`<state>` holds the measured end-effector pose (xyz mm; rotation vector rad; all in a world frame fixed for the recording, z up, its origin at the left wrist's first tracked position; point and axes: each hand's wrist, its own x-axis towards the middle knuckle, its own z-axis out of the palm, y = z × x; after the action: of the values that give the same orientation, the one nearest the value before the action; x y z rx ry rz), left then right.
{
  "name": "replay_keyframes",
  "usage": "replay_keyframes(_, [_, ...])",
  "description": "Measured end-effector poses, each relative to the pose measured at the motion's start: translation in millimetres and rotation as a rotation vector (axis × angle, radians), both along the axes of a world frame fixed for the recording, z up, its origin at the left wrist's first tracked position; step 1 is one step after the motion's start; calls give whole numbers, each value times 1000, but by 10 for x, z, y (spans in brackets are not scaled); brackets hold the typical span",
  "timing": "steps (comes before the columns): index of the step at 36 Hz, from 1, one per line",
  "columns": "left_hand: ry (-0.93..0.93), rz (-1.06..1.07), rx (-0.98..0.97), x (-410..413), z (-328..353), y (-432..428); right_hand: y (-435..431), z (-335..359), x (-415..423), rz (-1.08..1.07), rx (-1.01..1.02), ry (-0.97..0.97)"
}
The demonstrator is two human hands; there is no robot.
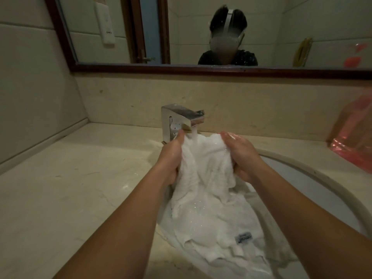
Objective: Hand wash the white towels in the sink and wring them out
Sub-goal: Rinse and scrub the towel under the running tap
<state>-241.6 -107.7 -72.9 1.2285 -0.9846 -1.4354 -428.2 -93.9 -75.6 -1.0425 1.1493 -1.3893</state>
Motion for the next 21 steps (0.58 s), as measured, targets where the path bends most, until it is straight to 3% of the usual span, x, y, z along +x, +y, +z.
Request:
replay_keyframes(5, [264,-31,1,119,77,45,-47,-49,122,-11,-12,89])
replay_keyframes(8, [306,-47,-10,140,101,74,-71,-103,110,-17,-6,253])
replay_keyframes(12, [226,-62,17,69,99,103,-45,-116,117,99,130,486])
replay_keyframes(15, [111,42,29,10,74,50,-42,-96,167,53,130,653])
replay_keyframes(21, [-205,258,-25,-8,-11,-13,0,-33,336,-36,83,701])
